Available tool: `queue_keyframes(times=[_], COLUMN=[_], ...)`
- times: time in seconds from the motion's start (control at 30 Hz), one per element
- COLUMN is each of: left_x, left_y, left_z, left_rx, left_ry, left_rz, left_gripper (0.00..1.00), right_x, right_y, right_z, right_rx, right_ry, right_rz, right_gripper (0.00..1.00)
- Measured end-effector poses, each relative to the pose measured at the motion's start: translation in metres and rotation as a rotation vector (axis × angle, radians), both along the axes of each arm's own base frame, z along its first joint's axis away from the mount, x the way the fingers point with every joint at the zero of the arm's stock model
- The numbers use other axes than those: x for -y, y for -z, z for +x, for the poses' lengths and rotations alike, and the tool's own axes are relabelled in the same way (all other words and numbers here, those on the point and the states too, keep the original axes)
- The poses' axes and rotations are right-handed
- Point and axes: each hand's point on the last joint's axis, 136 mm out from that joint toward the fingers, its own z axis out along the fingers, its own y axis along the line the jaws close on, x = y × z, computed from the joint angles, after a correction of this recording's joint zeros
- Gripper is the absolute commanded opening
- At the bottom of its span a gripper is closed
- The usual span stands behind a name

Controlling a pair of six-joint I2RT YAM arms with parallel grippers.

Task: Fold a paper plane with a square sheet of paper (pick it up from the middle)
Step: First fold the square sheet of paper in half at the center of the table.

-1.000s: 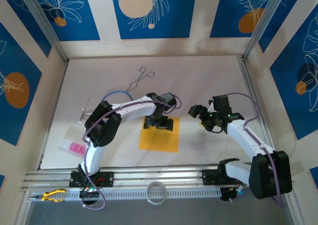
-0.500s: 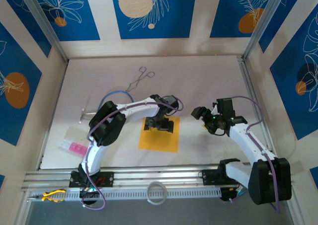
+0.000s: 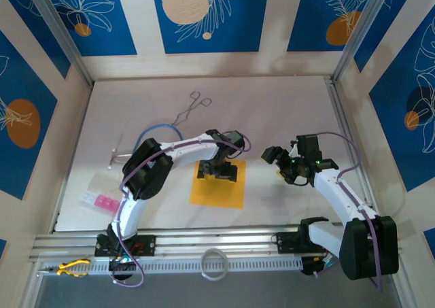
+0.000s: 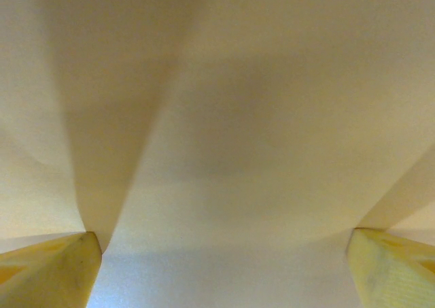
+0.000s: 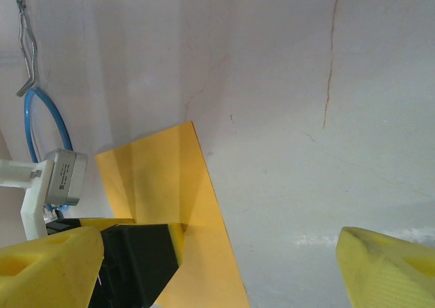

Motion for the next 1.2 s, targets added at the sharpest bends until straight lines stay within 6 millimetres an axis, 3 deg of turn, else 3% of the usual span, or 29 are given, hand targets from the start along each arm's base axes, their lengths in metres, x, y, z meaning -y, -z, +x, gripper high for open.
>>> queue_keyframes(times=[0.4,0.73,0.9,1.2], left_x=[-0.002,0.003,0.011,0.024], left_y=[0.000,-0.002,-0.005,-0.038], left_z=[0.001,0.006,0.012,0.024], left_rx=[0.006,0.033,0.074,0.173], left_ry=[0.001,0.021,0.034,0.042], left_rz=[0.010,-0.016,-0.066,-0.235], left_gripper=[0.86,0.59,0.55,0.43], right_x=[0.000,0.000,0.002,0.004], right_y=[0.001,0.002,0.000,-0.009], right_z=[-0.001,-0.002,-0.002,0.002], right_rx=[-0.005,-0.013,-0.019,-0.010], right_ry=[0.000,0.000,0.005,0.016], right_rz=[-0.001,-0.002,-0.008,-0.024], right_gripper=[0.89,0.89,0.89,0.88])
